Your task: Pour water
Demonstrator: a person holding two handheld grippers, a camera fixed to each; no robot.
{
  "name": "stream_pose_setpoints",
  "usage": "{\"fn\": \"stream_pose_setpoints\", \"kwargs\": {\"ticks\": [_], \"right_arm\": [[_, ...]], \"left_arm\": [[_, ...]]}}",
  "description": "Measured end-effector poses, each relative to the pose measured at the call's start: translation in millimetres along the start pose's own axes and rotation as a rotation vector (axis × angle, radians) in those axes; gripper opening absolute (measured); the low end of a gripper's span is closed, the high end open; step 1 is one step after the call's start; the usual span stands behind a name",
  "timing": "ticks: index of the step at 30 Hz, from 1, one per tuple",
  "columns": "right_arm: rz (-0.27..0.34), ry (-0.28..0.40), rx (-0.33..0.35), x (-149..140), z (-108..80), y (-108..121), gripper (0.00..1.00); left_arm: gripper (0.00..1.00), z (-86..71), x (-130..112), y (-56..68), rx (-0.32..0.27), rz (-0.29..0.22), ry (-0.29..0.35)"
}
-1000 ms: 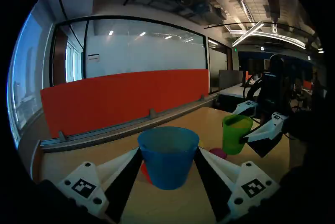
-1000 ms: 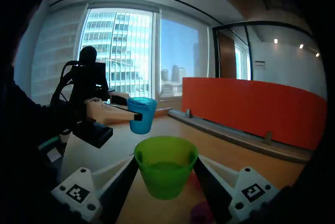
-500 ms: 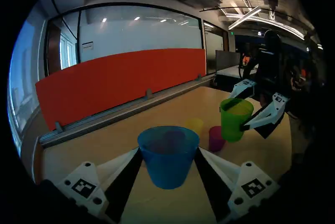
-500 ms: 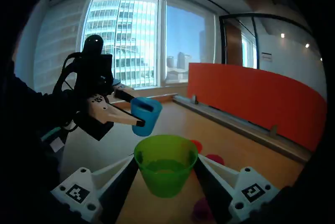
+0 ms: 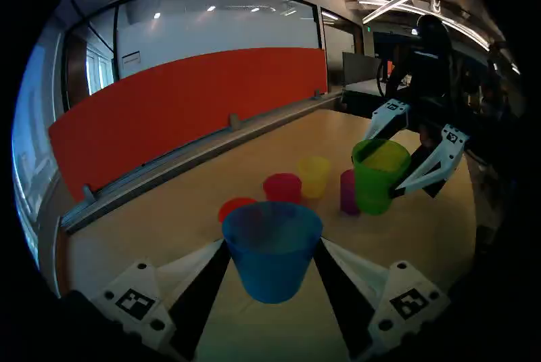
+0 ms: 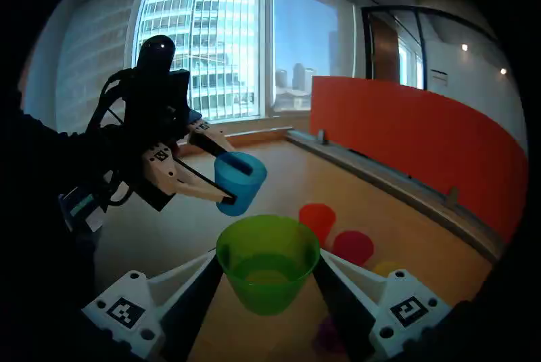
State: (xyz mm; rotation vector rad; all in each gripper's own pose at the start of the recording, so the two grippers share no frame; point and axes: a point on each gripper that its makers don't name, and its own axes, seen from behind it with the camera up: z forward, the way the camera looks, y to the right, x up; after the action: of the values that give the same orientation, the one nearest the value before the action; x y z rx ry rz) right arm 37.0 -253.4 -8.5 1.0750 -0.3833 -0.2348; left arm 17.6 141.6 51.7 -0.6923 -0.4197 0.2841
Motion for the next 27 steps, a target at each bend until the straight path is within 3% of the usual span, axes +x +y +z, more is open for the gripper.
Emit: {"fn": "stream_pose_setpoints", "kwargs": {"ticks": [9,27], "right_arm": [[0.002,-0.047,0.01,-15,10.9,2,0.9],[-0.021,-0.129,0.02,-44,30.0,-1,0.9]], "left_arm": [[0.84,6.9,-20,0.9,-0.013,0.047,-0.066],[0.84,26.6,-52,6.7,-0.048,0.059,-0.146]]}}
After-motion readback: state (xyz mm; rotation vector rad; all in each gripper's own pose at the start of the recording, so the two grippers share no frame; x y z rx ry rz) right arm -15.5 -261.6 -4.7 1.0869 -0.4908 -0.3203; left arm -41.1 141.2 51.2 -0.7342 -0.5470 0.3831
